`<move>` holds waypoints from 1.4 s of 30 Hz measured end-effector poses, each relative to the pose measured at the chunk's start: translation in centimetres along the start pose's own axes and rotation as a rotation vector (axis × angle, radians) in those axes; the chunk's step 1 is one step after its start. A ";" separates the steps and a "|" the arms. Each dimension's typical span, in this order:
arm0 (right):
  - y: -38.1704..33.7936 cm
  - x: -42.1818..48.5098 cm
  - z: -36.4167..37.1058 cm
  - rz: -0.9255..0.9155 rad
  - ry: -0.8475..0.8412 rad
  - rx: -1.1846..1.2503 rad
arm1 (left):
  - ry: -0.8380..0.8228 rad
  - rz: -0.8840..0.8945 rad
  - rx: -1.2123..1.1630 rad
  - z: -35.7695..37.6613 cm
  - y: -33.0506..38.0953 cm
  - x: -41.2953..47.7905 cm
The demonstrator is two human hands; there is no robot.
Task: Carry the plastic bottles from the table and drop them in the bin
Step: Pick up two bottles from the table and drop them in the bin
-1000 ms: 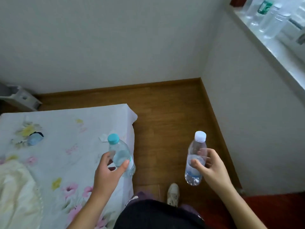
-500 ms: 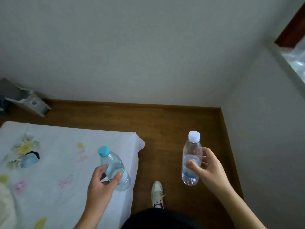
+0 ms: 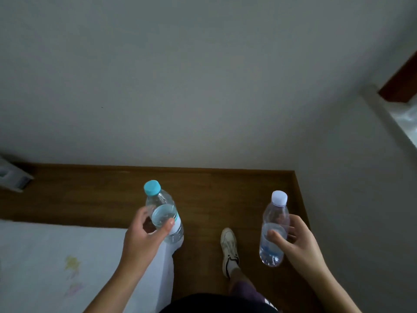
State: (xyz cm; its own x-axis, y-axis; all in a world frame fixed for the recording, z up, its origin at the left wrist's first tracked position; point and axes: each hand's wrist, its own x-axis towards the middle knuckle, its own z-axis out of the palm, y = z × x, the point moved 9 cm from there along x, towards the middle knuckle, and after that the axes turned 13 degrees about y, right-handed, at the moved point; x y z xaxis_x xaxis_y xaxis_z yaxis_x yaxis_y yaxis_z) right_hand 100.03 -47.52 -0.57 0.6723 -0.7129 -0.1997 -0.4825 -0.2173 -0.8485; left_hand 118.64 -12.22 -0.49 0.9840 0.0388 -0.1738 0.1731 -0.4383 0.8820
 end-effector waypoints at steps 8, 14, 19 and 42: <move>-10.1 15.1 11.4 -0.182 -0.300 -0.111 | 0.356 -0.247 -0.054 -1.8 -0.6 6.7; -20.7 18.8 24.5 -0.357 -0.609 -0.157 | 0.667 -0.416 -0.035 -7.7 -3.2 6.9; -26.8 19.1 34.7 -0.450 -0.778 -0.159 | 0.867 -0.489 -0.033 -11.9 -5.6 8.0; -39.7 27.5 65.4 -0.436 -0.875 -0.328 | 0.950 -0.491 -0.127 -30.5 -6.8 36.1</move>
State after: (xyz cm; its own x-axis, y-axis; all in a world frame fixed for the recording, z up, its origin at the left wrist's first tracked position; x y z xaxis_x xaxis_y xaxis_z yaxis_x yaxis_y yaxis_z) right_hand 174.39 -14.85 -4.38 0.9355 0.1781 -0.3050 -0.1400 -0.6057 -0.7833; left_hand 154.24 19.55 0.57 0.4261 0.8907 -0.1582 0.5073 -0.0905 0.8570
